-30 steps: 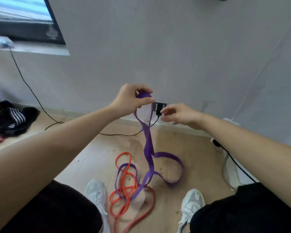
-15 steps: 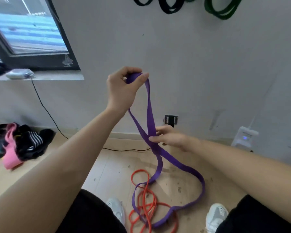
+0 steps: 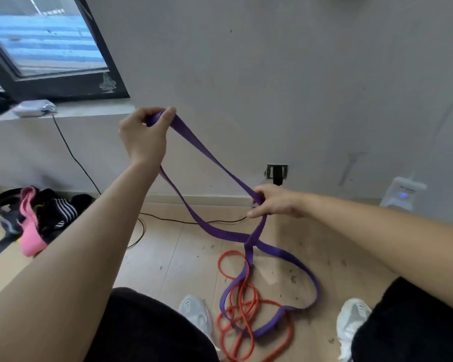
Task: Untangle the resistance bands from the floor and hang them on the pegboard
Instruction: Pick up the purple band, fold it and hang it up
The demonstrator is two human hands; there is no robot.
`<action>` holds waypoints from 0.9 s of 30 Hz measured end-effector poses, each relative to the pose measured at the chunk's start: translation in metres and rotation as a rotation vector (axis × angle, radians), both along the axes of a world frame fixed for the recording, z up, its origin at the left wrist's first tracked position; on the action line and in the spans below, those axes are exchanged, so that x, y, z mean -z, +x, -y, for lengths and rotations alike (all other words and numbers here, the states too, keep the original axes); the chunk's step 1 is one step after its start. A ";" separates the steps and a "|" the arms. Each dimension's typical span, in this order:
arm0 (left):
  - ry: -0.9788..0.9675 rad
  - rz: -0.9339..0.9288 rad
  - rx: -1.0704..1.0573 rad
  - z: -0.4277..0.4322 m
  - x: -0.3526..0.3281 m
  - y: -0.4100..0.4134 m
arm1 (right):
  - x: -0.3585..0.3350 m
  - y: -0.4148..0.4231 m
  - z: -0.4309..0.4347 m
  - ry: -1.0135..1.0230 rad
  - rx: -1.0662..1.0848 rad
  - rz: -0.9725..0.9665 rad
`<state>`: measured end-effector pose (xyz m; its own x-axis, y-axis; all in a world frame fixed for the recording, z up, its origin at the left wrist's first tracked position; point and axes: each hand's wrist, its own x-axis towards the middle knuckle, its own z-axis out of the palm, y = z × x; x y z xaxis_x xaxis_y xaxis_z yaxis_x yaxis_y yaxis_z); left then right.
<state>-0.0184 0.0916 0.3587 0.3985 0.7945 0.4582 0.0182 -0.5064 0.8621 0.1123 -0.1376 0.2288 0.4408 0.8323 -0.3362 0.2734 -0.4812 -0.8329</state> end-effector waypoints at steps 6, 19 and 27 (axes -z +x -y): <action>-0.082 -0.091 -0.081 -0.014 0.018 -0.005 | 0.027 0.034 0.014 0.047 0.380 0.345; -0.095 -0.830 0.335 -0.019 0.075 0.000 | -0.107 0.055 0.022 0.415 0.266 -0.131; 0.163 -1.038 0.725 0.019 0.083 0.027 | -0.160 0.073 0.049 0.309 0.168 0.539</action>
<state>0.0084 0.0721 0.2756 0.9434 0.2100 -0.2566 0.3198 -0.7809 0.5365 0.1850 -0.1868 0.3893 0.6137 0.7603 0.2128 0.6340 -0.3140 -0.7067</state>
